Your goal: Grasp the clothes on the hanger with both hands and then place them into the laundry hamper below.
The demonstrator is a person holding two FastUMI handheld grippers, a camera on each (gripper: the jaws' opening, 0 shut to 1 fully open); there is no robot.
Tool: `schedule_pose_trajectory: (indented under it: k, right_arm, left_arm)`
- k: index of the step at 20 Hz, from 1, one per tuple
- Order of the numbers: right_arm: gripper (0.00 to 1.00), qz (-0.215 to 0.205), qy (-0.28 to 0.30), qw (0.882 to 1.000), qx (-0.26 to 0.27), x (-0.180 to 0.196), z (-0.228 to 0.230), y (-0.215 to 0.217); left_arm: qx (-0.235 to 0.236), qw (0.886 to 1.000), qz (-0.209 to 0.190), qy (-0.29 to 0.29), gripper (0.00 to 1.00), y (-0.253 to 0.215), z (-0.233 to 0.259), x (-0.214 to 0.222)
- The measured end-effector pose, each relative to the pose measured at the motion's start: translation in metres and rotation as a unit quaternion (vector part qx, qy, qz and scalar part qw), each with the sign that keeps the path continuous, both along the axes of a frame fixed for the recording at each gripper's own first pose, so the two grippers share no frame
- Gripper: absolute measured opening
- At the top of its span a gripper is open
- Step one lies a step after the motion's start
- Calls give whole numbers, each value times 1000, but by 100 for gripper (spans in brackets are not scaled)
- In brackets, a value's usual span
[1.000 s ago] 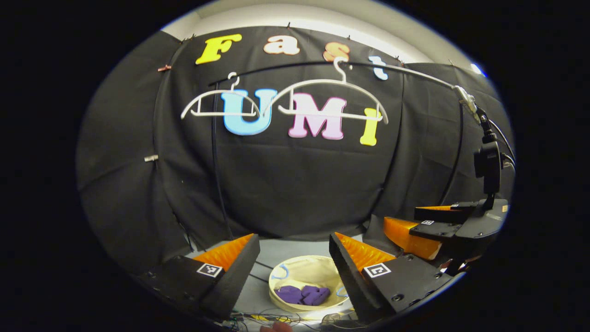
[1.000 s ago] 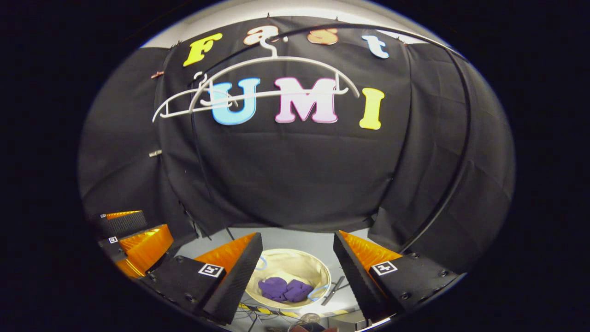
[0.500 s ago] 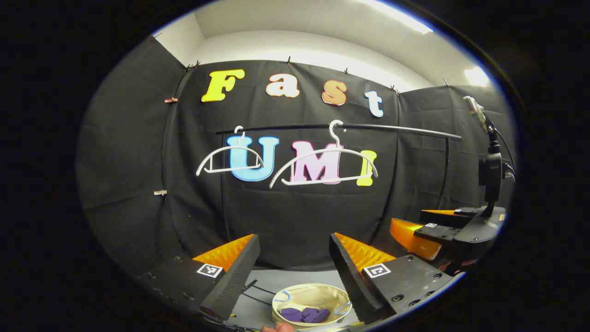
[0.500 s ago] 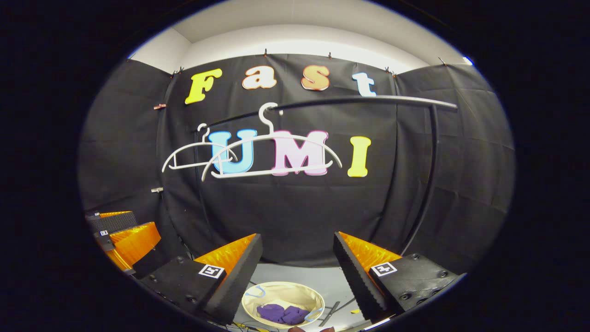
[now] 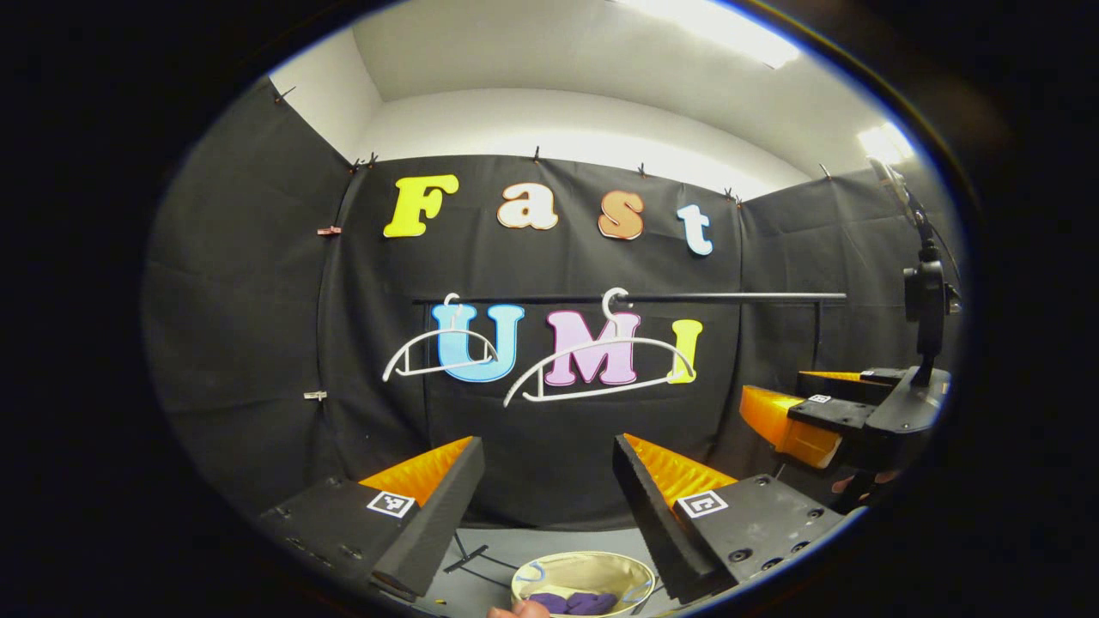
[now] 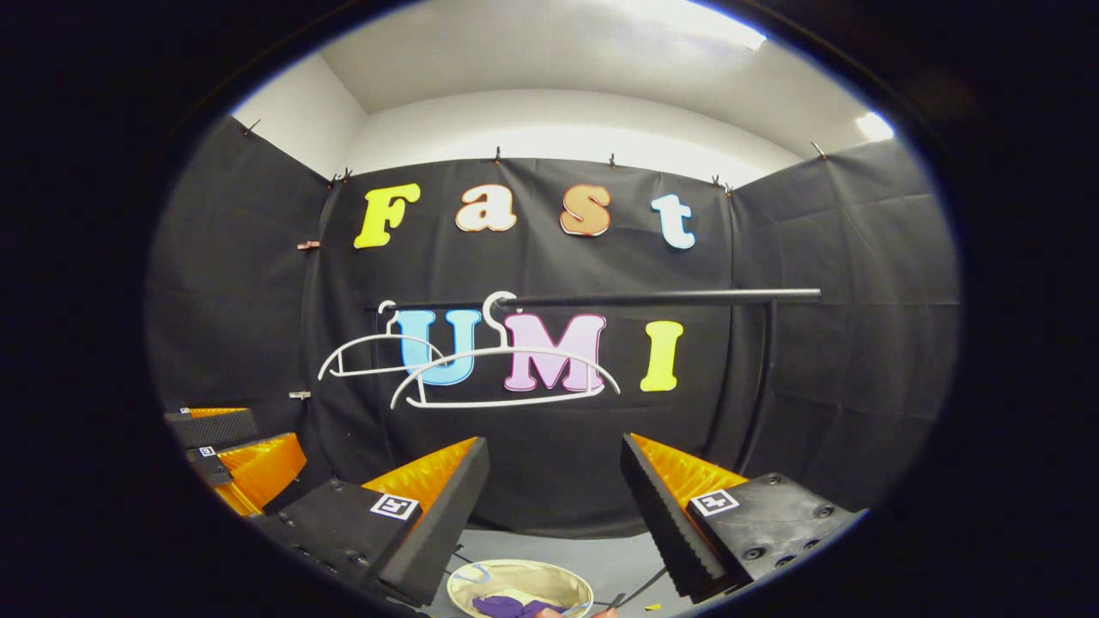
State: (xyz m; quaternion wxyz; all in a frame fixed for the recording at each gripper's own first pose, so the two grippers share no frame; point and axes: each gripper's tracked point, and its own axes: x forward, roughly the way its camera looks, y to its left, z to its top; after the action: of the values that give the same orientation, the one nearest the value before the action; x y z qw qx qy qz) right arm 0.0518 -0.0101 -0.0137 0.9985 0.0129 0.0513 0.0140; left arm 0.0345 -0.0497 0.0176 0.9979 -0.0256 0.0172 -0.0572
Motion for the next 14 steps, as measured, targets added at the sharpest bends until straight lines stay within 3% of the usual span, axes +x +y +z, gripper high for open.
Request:
schedule_pose_trajectory:
  k: [1, 2, 8, 11, 12, 14]
  right_arm:
    - [95, 3, -2, 1000, 3, -3, 3, 1]
    - [99, 6, -5, 1000, 6, -6, 5, 2]
    - [99, 9, 5, 1000, -10, -7, 0, -1]
    - [100, 15, -1, 1000, 15, -6, 7, 5]
    - [96, 21, 0, 1000, 20, -7, 5, 9]
    - [99, 25, -3, 1000, 15, -5, 8, 7]
  left_arm:
    - [-1, 1000, 1, -3, 95, 0, 3, -3]
    - [-1, 1000, 2, -7, 95, -2, 6, -6]
    - [-3, 1000, -10, -10, 95, -8, 10, -14]
    - [3, 1000, -13, -4, 92, -8, 12, -14]
    - [2, 1000, -8, -8, 95, -8, 15, -16]
    - [-2, 1000, -5, -14, 95, -10, 19, -18]
